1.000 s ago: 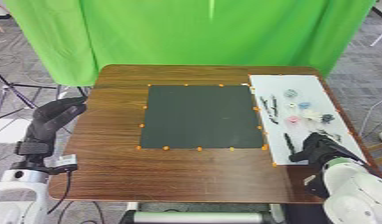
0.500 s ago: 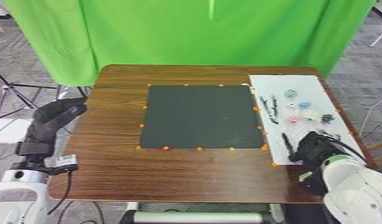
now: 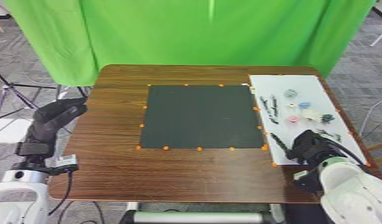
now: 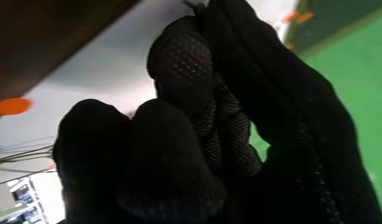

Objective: Arrange flowers

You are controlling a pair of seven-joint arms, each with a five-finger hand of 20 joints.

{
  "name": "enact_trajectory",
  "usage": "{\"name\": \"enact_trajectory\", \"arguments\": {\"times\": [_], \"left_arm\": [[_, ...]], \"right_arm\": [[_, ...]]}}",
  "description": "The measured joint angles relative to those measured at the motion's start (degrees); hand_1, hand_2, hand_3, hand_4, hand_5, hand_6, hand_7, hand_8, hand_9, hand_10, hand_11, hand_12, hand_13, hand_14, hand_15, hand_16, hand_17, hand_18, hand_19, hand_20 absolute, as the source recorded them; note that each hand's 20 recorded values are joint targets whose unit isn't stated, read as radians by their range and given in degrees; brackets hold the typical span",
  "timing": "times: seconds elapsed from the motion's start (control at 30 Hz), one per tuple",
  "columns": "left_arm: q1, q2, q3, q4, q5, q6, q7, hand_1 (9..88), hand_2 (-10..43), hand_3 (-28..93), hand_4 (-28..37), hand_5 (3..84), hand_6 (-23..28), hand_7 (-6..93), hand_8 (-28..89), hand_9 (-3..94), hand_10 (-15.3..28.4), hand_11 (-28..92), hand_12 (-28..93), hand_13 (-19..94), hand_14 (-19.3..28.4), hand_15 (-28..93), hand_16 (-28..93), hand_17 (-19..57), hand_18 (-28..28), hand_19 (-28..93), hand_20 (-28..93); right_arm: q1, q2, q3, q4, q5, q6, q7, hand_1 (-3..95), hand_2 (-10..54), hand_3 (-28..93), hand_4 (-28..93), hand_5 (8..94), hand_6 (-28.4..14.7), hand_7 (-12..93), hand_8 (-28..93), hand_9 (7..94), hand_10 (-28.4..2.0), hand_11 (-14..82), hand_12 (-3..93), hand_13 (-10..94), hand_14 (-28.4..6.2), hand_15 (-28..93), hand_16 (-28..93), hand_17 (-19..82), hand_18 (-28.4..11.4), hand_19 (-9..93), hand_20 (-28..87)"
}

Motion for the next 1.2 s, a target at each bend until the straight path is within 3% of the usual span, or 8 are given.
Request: {"name": "enact_trajectory", "arguments": {"times": [0.17,0.5,0.63,0.73,0.83,0.97,1.03,1.2], "left_arm": [[0.0,0.02,-0.01,-0.05,-0.26,0.00,-0.10,36.2,-9.5,56,-16.3,45.9,3.3,22.5,-10,46.5,12.8,28,16,40,16.6,22,2,7.5,10.7,9,16],[0.0,0.12,-0.21,-0.06,-0.55,-0.31,-0.48,35.4,-9.5,56,-16.3,45.9,3.3,22.4,-10,46.4,12.9,28,16,40,16.7,22,2,7.4,10.7,9,15],[-0.1,1.12,-0.82,0.46,-1.35,-0.36,-0.52,32.3,-9.5,58,-17.5,45.7,3.4,22.5,-9,46.1,13.1,27,15,39,16.3,19,2,7.2,10.6,8,15],[-0.8,3.16,-1.20,2.11,-2.96,-0.09,-0.29,29.9,-9.5,60,-18.4,46.2,3.4,22.2,-9,46.2,13.2,27,15,38,16.5,18,2,7.1,10.2,8,14],[-2.1,6.16,-1.47,4.88,-5.85,0.84,0.05,28.2,-9.5,61,-19.5,46.5,3.3,22.0,-9,46.4,13.3,26,15,38,16.0,17,2,7.1,9.7,7,14],[-4.1,10.19,-2.07,8.40,-8.17,4.65,0.25,27.7,-9.5,62,-20.7,46.7,3.1,22.1,-9,46.4,13.3,25,15,38,16.0,16,3,7.1,9.6,6,15],[-4.8,11.88,-2.98,9.29,-8.20,6.07,0.26,27.7,-9.5,62,-20.8,46.7,3.1,22.1,-9,46.3,13.2,25,15,38,16.0,16,3,7.1,9.6,6,15],[-7.5,14.37,-3.04,9.92,-7.78,5.71,0.24,27.7,-9.5,63,-20.8,46.7,3.1,22.1,-9,46.2,13.1,25,15,37,15.6,16,3,6.9,9.5,6,14]], "right_arm": [[-1.4,0.1,0.0,-0.5,-2.0,6.2,-1.0,59.6,-9.5,58,-6,69.7,-4.8,46,21,87.0,-10.7,49.6,35.8,94,0.9,69,28,75,-8.8,93,47],[-2.3,0.6,1.4,-2.7,-2.0,8.1,-1.9,59.5,-9.5,59,-5,70.4,-5.1,46,21,87.6,-10.9,49.7,35.1,94,0.8,70,27,75,-9.0,93,47],[-1.3,1.3,1.2,-3.3,2.0,9.8,-2.4,59.5,-9.5,59,-4,70.7,-5.3,46,21,88.0,-11.0,49.4,34.7,94,0.8,70,26,75,-9.1,93,47],[1.3,1.9,-0.6,-3.1,5.9,10.6,-2.8,59.6,-9.5,59,-4,70.8,-5.3,46,21,88.2,-11.0,49.4,34.5,94,0.7,71,26,76,-9.1,93,47],[5.7,2.1,-4.5,-2.2,7.4,11.1,-3.3,59.6,-9.5,59,-4,71.0,-5.4,46,21,88.5,-11.0,49.2,34.3,94,0.7,71,26,76,-8.9,93,47],[12.5,1.2,-10.8,-0.3,7.8,11.3,-4.0,59.5,-9.5,59,-3,71.2,-5.4,45,21,88.8,-11.0,49.2,34.1,94,0.7,71,25,76,-8.8,93,47],[16.4,-0.3,-14.7,1.1,7.8,11.3,-4.5,59.4,-9.5,59,-3,71.4,-5.5,45,21,89.1,-11.1,49.0,34.0,94,0.7,71,25,76,-8.9,93,47],[23.6,-4.9,-22.4,3.7,6.9,10.7,-5.5,59.3,-9.5,59,-2,71.6,-5.5,45,21,89.2,-11.1,49.1,33.9,94,0.6,72,25,76,-8.8,93,47]]}}
